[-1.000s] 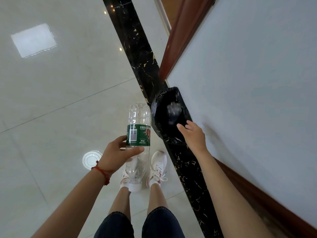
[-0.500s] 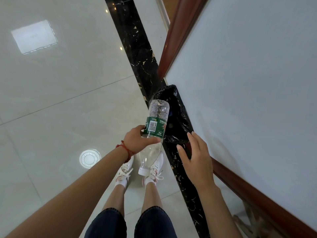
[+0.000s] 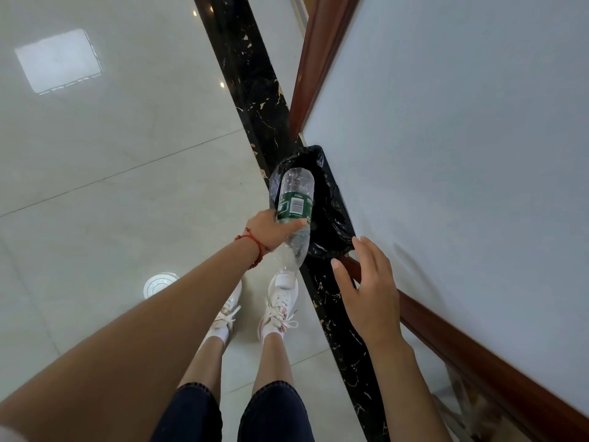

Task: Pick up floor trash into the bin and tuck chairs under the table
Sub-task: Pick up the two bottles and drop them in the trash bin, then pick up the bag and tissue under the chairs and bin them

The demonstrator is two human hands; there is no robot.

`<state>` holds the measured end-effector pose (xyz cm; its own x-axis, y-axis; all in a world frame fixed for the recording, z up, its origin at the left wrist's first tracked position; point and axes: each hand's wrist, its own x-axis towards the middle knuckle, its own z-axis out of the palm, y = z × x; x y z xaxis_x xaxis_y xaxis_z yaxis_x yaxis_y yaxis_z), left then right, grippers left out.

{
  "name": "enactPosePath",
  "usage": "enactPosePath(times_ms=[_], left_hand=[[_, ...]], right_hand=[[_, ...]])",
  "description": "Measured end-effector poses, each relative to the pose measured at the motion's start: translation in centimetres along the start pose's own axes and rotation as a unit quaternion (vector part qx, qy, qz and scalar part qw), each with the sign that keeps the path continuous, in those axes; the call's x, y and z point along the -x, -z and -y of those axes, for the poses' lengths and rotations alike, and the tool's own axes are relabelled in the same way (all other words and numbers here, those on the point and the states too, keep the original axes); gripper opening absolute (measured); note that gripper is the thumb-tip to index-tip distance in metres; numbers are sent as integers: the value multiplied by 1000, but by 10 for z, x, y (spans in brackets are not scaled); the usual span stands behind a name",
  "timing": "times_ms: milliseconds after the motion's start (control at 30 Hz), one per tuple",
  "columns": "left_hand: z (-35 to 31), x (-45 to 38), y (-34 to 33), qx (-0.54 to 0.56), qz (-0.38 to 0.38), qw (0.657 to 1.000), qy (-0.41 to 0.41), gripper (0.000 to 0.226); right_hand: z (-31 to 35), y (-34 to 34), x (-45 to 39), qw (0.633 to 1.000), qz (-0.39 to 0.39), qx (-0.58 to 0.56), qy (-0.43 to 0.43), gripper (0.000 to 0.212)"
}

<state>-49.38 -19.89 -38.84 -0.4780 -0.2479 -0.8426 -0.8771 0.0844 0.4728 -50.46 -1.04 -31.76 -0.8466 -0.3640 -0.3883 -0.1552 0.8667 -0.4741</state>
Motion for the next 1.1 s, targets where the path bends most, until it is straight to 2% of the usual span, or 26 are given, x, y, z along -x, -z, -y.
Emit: enactPosePath(times_ms=[67,133,200,367,533,667,900,1100], left_hand=[[0,0,3,-17,-9,1000,0,51],[3,1,5,-15,-3,1000,0,44],[8,3,6,-20,-6,1000,-5,57],[21,22,8,-81,-49,993,-72,57],[36,55,21,-253,-64,949,-179,59],[46,87,42,-326,-84,916,-218,59],[53,149,97,-354,-139,898,-223,60],[48,205,146,-329,-187,900,-218,60]], right_hand=[[-1,-1,0,1000,1,3,-3,52],[-2,-2,0,1000,3,2,-5,52],[-1,-2,0,1000,3,3,-4,53],[4,-5,-1,1000,7,20,3,52],[18,-4,3,999,31,44,7,53],[37,2,10,996,54,72,23,54],[93,20,35,985,78,123,89,54],[158,42,55,980,64,129,135,53]])
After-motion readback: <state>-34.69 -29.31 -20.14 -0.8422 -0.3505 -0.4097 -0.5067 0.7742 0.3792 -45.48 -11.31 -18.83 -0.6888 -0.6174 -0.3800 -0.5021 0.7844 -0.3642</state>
